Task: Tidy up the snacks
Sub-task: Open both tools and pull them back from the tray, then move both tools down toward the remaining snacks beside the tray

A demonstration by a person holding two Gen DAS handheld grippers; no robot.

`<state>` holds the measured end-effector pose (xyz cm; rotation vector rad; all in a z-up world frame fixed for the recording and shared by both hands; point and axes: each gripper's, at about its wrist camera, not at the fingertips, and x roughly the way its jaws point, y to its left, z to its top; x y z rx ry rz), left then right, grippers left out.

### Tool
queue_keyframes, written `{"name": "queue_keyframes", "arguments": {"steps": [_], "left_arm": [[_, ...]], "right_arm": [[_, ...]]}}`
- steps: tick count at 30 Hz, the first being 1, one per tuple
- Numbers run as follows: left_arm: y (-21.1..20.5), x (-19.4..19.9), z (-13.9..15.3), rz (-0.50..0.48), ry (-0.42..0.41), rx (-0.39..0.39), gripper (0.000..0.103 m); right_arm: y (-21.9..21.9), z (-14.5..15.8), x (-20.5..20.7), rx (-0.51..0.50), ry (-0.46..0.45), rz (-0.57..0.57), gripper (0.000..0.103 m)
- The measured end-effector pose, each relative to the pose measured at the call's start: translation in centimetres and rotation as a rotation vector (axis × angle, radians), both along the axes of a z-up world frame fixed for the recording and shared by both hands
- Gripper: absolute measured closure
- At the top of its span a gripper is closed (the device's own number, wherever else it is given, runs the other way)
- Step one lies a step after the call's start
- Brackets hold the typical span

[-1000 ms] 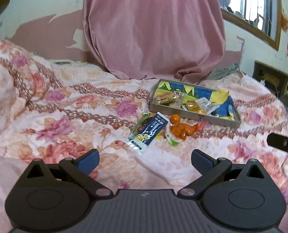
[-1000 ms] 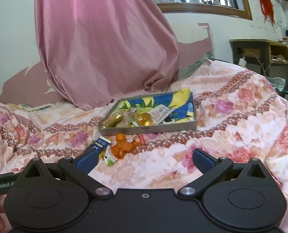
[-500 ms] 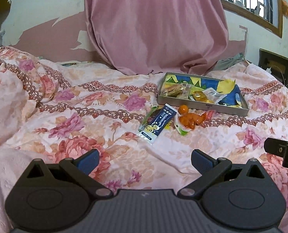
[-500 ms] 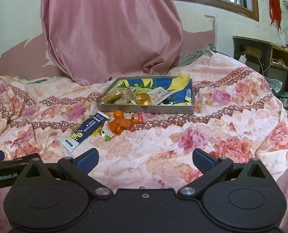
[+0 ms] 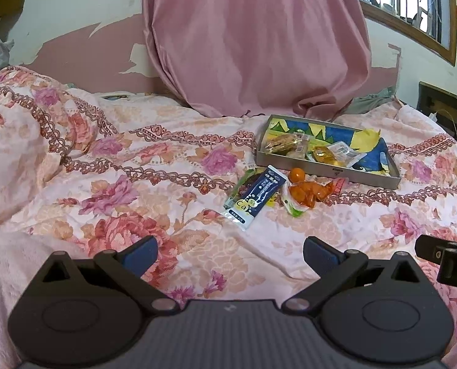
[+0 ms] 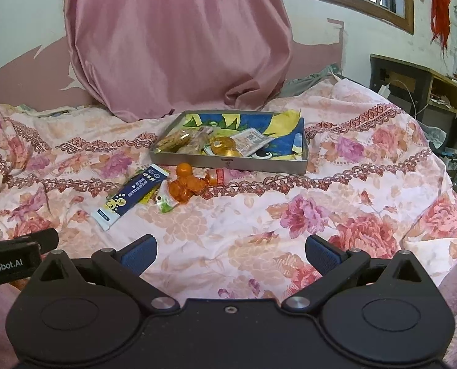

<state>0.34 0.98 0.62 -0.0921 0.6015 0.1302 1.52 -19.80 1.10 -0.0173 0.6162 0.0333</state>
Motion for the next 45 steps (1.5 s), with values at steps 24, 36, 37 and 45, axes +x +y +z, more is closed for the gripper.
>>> {"name": "queue_keyframes", "arguments": {"steps": [24, 36, 37, 45], "left_arm": [[0.3, 6.0, -1.4, -0.012, 0.161, -0.004, 0.000], [-0.9, 10.5, -2.0, -0.032, 0.198, 0.084, 0.000], [-0.9, 10.9, -2.0, -0.040, 0.200, 0.094, 0.000], [-0.6, 14.6, -2.0, -0.097, 0.226, 0.156, 0.000]], "right_arm": [[-0.1, -1.6, 6.8, -0.060, 0.059, 0.121, 0.001], [-1.3, -2.2, 10.0, 0.002, -0.005, 0.172, 0.001], [-1.5, -2.2, 10.0, 0.023, -0.017, 0.178, 0.001], [-1.6, -2.6, 11.0, 0.046, -0.035, 0.208, 0.001]]}}
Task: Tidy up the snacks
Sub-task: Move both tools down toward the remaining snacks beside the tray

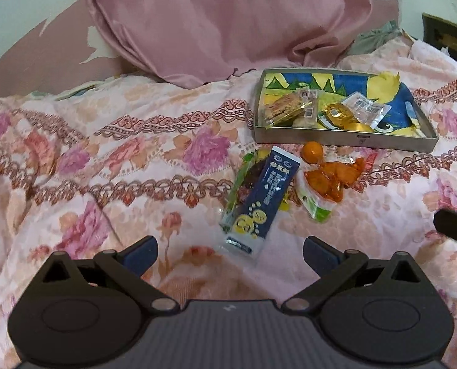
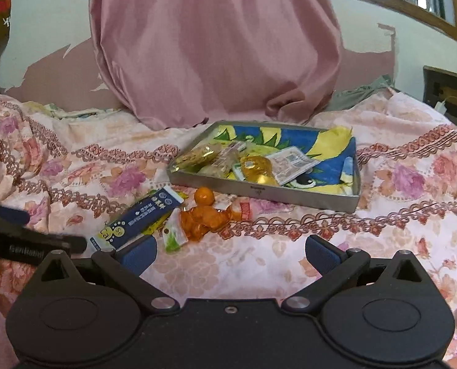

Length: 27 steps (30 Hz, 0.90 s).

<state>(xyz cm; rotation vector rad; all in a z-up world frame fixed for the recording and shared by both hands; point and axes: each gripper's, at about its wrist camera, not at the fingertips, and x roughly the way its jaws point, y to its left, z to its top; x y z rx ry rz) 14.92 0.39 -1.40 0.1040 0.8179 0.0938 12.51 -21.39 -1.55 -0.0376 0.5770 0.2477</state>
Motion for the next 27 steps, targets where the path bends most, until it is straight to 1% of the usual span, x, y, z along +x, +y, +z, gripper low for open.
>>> {"name": "queue_keyframes", "arguments": {"steps": [5, 9, 13, 17, 19, 21, 24, 25, 27], "left_arm": [[-0.1, 3.7, -1.1, -0.098, 0.046, 0.016, 0.000], [-0.1, 6.0, -2.0, -0.134, 0.046, 0.022, 0.000], [-0.4, 7.4, -3.0, -0.187, 0.038, 0.047, 0.000], [-0.8, 8.2, -4.0, -0.233, 0.042, 0.087, 0.000], [-0.7, 8.5, -4.3, -0.235, 0.065, 0.076, 0.000], [-0.6, 8.6, -4.3, -0.218, 0.092, 0.051, 0.000], [-0.5, 8.4, -4.1, -0.227, 0.075, 0.016, 0.000], [-0.5, 8.3, -4.2, -0.235, 0.069, 0.026, 0.000], [-0.7, 8.4, -4.3, -0.244, 0.062, 0.061, 0.000]], "right_arm": [[0.9, -1.1, 1.7, -0.019, 0.026, 0.013, 0.001], [1.4, -1.8, 3.2, -0.002, 0.042, 0.014, 0.001], [1.7, -2.8, 4.9, -0.021, 0.051, 0.007, 0.001], [1.8, -3.8, 6.5, -0.016, 0.081, -0.009, 0.001], [2.0, -4.0, 7.2, -0.009, 0.102, -0.020, 0.001], [2.2, -4.1, 7.8, 0.003, 0.128, -0.044, 0.001], [2.6, -3.9, 8.7, 0.046, 0.163, -0.070, 0.001], [2.7, -3.9, 8.9, 0.049, 0.162, -0.067, 0.001], [3.1, -4.1, 9.2, 0.018, 0.160, -0.072, 0.001]]}}
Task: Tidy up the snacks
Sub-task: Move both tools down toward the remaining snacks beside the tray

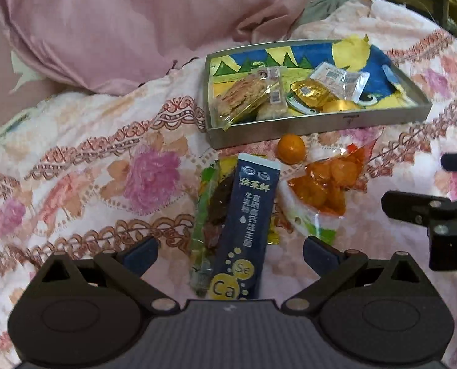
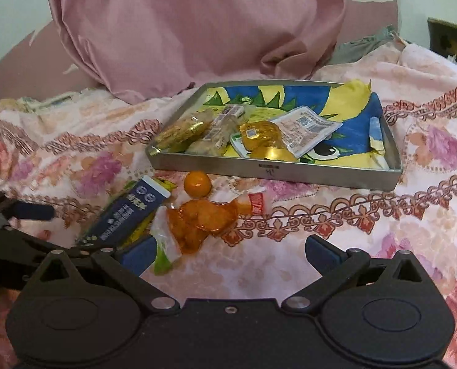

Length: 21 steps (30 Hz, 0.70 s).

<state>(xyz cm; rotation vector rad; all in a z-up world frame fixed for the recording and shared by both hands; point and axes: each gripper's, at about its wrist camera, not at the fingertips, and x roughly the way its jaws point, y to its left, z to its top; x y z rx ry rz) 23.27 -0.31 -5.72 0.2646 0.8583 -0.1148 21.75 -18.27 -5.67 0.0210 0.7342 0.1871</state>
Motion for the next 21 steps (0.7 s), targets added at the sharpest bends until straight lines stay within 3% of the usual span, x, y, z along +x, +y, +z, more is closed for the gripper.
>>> {"name": "queue_keyframes", "arguments": {"steps": [3, 11, 21], "left_arm": [[-0.1, 0.1, -0.4, -0.003, -0.008, 0.027, 0.000], [0.2, 0.9, -2.0, -0.038, 0.020, 0.009, 0.001], [-0.9, 0.5, -2.7, -0.101, -0.012, 0.036, 0.005]], "right_arm": [[0.4, -0.6, 0.5, -0.036, 0.009, -0.002, 0.001], [1.2, -1.9, 2.7, -0.014, 0.047, 0.006, 0.001], [1.3, -3.1, 6.2, 0.146, 0.140, -0.001, 0.004]]}}
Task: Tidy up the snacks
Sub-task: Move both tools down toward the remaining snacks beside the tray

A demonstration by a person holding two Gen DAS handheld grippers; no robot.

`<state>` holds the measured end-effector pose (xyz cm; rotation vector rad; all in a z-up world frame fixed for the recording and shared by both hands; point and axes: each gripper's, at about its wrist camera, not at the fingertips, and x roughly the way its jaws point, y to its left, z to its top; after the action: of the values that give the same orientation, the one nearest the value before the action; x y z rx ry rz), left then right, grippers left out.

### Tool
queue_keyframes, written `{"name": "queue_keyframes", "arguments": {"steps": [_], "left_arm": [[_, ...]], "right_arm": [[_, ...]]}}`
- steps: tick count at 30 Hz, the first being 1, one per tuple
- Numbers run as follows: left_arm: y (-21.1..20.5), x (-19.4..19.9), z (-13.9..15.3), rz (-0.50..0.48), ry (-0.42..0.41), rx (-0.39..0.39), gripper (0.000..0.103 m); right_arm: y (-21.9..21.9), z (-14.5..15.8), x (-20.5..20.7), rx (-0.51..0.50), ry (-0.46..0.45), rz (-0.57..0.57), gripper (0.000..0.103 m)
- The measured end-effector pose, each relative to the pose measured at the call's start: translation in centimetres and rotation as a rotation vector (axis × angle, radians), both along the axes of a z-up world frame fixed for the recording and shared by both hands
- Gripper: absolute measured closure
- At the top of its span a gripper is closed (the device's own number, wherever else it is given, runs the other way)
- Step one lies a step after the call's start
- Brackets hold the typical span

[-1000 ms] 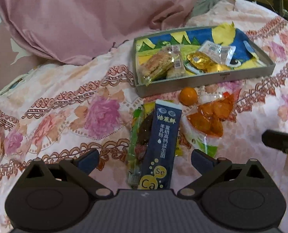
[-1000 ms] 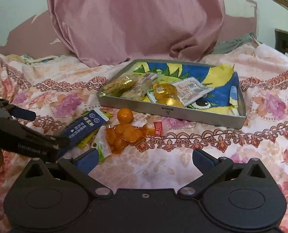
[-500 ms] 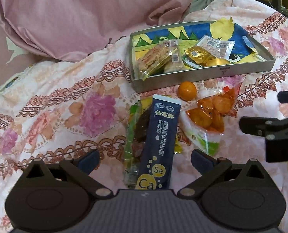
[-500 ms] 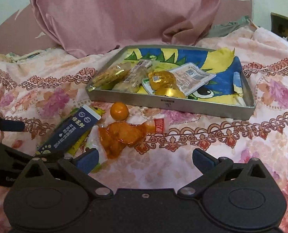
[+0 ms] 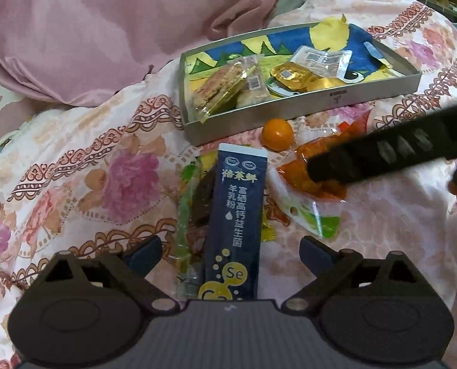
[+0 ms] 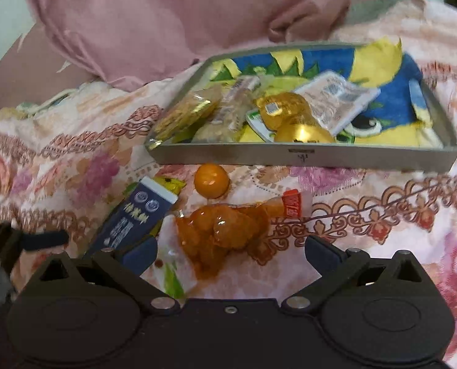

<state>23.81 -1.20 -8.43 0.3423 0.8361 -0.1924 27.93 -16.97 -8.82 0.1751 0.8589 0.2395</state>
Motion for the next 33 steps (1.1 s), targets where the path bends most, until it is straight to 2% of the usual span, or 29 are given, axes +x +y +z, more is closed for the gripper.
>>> {"name": "queue_keyframes", "arguments": {"steps": [5, 16, 20, 27, 33], "left_arm": [[0.2, 0.1, -0.1, 0.004, 0.002, -0.021, 0.008], [0.4, 0.2, -0.1, 0.006, -0.003, -0.040, 0.020], [0.2, 0.1, -0.3, 0.002, -0.014, -0.021, 0.027], [0.6, 0.1, 0.2, 0.012, -0.015, -0.052, 0.037], [0.8, 0.2, 0.2, 0.015, -0.013, -0.065, 0.037]], "right_arm": [[-0.4, -1.2, 1.7, 0.090, 0.076, -0.052, 0.008], [0.9, -1.6, 2.8, 0.021, 0.047, -0.048, 0.019], [1.1, -1.4, 2.5, -0.017, 0.033, -0.037, 0.037], [0.6, -1.2, 1.7, -0.013, 0.043, -0.043, 0.038], [-0.4, -0.7, 0.8, 0.005, 0.141, -0.004, 0.038]]}}
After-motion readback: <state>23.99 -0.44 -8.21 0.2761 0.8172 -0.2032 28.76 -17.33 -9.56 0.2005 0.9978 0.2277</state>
